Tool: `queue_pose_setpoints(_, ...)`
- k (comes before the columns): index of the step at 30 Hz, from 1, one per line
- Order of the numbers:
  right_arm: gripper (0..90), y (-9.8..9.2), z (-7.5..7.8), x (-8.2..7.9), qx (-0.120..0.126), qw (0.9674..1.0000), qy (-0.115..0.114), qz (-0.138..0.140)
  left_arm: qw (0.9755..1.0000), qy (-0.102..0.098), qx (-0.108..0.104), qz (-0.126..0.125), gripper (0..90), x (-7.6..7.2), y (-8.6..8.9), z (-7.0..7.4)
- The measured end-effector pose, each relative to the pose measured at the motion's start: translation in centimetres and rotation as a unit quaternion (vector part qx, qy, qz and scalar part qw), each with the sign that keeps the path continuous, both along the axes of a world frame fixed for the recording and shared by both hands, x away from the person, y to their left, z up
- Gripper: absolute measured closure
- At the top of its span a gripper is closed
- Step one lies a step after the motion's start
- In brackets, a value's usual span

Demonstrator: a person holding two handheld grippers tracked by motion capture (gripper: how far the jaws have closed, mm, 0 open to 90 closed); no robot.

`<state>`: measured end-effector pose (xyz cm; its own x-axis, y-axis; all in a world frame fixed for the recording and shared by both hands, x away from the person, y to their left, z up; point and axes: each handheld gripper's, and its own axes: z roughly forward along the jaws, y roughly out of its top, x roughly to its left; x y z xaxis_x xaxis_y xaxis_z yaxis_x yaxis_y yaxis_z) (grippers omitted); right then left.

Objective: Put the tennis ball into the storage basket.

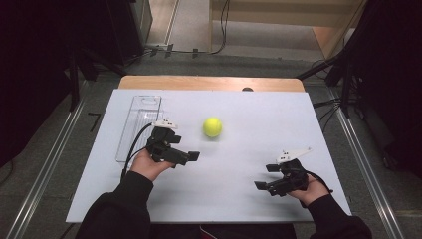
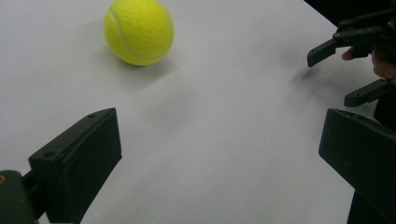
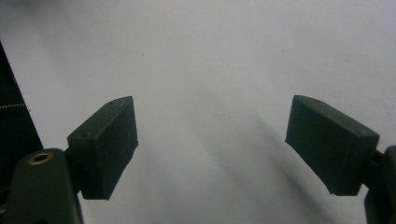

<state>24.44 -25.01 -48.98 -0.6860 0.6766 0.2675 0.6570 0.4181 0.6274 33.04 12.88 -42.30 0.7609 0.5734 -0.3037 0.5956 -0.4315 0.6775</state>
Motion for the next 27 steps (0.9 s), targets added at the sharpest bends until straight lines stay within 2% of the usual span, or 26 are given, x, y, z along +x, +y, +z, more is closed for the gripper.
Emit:
queue_pose_setpoints(4,14.7,0.0,0.0,0.0,0.000,1.0000,0.001,-0.001,1.0000,0.001,0.008,0.002,0.0,0.5,-0.4,0.1)
queue_pose_setpoints(7,14.8,0.0,0.0,0.0,0.000,1.0000,0.000,0.000,1.0000,0.005,0.006,0.001,0.0,0.7,-0.6,0.1)
queue_pose_setpoints(11,14.8,0.0,0.0,0.0,0.001,1.0000,0.000,0.001,0.9999,0.001,0.013,-0.001,0.0,1.2,-1.1,0.2)
queue_pose_setpoints(17,14.8,0.0,0.0,-0.1,0.001,1.0000,0.001,0.000,0.9999,0.002,0.011,0.001,0.0,1.8,-1.4,0.3)
queue_pose_setpoints(27,14.8,-0.1,0.1,0.0,0.002,1.0000,0.000,-0.001,0.9998,-0.001,0.018,0.006,0.0,3.1,-2.1,0.2)
